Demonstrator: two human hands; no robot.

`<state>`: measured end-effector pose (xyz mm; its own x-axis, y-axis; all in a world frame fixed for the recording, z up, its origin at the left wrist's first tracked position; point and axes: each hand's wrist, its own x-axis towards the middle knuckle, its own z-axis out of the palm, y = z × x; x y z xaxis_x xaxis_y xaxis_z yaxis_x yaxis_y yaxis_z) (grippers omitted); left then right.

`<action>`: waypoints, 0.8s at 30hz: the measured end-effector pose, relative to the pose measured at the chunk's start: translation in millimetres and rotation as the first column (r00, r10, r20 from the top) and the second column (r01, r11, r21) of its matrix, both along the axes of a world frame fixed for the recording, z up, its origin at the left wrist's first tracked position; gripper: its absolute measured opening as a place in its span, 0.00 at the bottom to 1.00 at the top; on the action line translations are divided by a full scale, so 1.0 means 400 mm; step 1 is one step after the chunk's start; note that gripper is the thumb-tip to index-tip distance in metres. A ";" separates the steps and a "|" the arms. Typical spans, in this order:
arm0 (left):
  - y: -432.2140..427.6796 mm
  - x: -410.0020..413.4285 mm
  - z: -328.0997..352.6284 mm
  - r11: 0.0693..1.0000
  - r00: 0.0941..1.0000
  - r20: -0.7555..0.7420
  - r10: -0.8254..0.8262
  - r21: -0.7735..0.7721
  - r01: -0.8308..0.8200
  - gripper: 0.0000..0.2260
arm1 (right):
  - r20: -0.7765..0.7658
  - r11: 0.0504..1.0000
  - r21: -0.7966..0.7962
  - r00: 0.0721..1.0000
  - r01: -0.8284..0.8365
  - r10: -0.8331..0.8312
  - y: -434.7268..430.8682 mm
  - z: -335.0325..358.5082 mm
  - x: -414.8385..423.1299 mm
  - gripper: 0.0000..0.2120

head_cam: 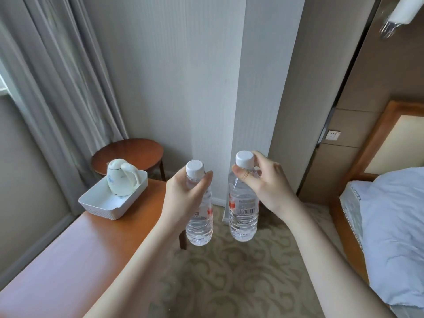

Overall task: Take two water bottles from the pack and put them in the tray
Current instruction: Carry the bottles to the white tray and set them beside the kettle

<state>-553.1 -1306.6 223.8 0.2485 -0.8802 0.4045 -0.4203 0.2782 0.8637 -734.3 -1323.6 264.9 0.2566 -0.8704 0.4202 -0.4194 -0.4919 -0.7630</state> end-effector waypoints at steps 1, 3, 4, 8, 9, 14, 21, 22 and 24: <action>-0.031 0.006 -0.002 1.000 1.000 0.009 0.021 -0.001 -0.021 0.13 | 0.000 1.000 0.006 1.000 -0.023 0.023 -0.043 -0.004 0.005 0.13; -0.094 0.024 -0.010 0.997 0.997 0.021 0.071 -0.001 -0.071 0.15 | 0.007 0.998 0.025 0.998 -0.065 0.065 -0.129 -0.016 0.021 0.14; -0.126 0.036 -0.016 0.995 0.995 0.021 0.097 -0.001 -0.097 0.15 | 0.013 0.996 0.036 0.996 -0.084 0.084 -0.172 -0.022 0.033 0.14; -0.258 0.104 -0.055 0.984 0.984 0.013 0.179 0.007 -0.179 0.15 | 0.004 0.980 0.068 0.982 -0.187 0.187 -0.345 -0.053 0.114 0.08; -0.291 0.126 -0.069 0.980 0.980 0.008 0.198 0.015 -0.199 0.15 | -0.009 0.975 0.072 0.978 -0.209 0.210 -0.387 -0.064 0.138 0.07; -0.461 0.241 -0.147 0.951 0.951 -0.012 0.309 0.035 -0.308 0.11 | -0.058 0.941 0.103 0.943 -0.322 0.329 -0.601 -0.127 0.282 0.14; -0.611 0.385 -0.224 0.898 0.903 -0.028 0.429 0.125 -0.422 0.13 | -0.114 0.841 0.198 0.841 -0.503 0.529 -0.822 -0.205 0.479 0.18; -0.625 0.407 -0.240 0.884 0.890 -0.037 0.455 0.142 -0.446 0.12 | -0.115 0.819 0.225 0.820 -0.528 0.561 -0.854 -0.223 0.506 0.18; -0.653 0.446 -0.270 0.847 0.854 -0.048 0.517 0.168 -0.504 0.09 | -0.128 0.774 0.268 0.775 -0.573 0.618 -0.916 -0.260 0.562 0.18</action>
<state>-374.9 -1567.7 115.8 0.7071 -0.6655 0.2390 -0.3895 -0.0846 0.9171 -509.7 -1689.8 161.1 0.8092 -0.5718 0.1352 -0.2452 -0.5377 -0.8067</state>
